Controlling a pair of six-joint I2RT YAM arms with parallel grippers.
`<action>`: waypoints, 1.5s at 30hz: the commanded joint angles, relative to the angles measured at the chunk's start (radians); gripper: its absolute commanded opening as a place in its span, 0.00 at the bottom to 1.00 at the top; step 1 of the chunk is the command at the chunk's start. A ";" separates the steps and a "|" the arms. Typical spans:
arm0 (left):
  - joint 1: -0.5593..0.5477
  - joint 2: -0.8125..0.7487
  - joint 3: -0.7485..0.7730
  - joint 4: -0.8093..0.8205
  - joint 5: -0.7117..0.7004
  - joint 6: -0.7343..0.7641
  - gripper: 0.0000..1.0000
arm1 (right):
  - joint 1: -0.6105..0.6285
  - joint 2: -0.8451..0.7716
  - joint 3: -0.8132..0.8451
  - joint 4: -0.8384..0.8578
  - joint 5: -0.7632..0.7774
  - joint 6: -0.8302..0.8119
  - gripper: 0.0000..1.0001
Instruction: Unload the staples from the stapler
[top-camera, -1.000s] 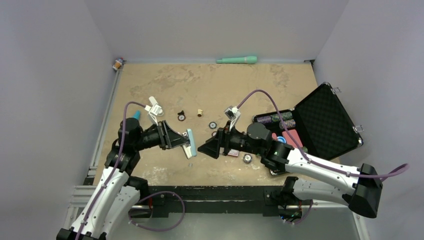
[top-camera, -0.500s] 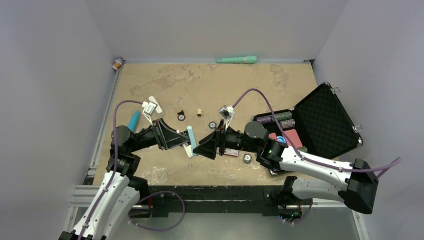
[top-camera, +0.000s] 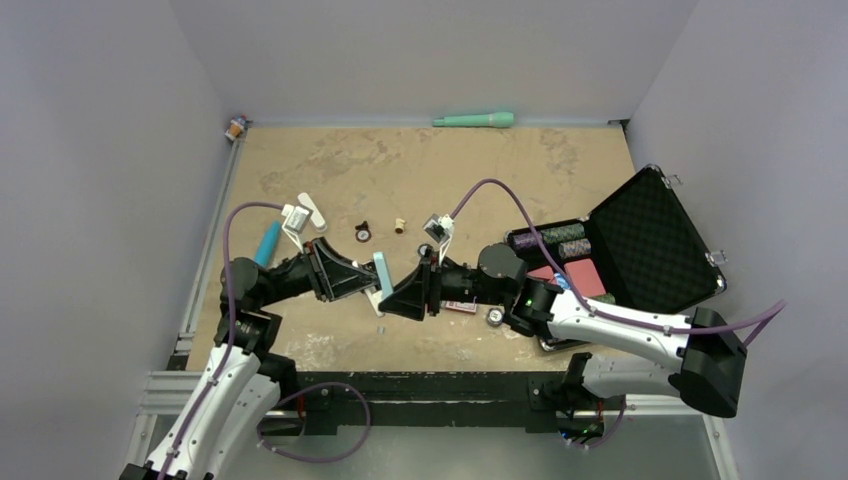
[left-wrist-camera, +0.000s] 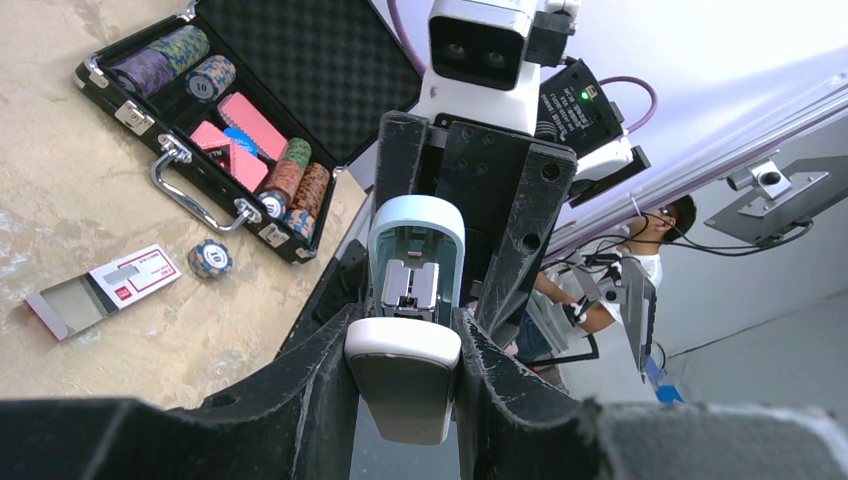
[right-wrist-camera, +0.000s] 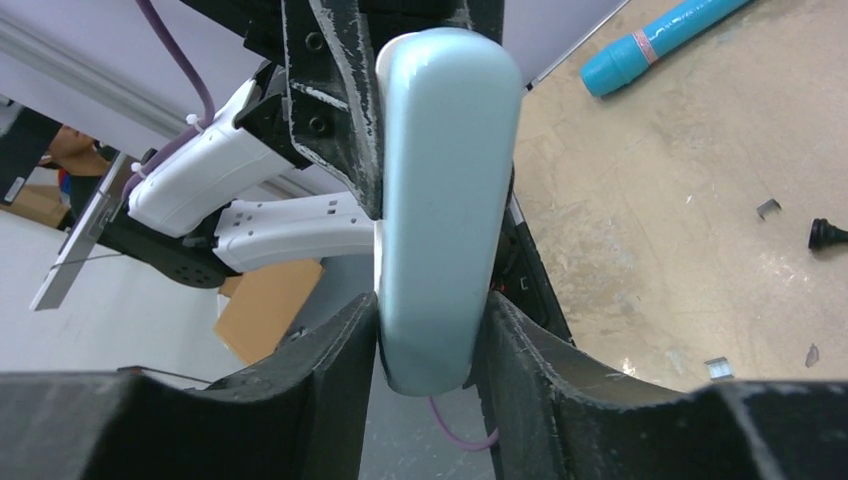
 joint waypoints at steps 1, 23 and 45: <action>-0.001 -0.006 -0.004 0.083 -0.016 -0.024 0.00 | 0.010 0.008 0.065 0.043 -0.012 -0.006 0.43; 0.000 -0.147 0.147 -0.522 -0.183 0.273 1.00 | 0.017 -0.063 0.048 -0.051 0.140 0.009 0.00; 0.002 -0.272 0.479 -1.344 -0.912 0.694 0.98 | 0.016 0.180 0.275 -0.336 0.259 -0.122 0.00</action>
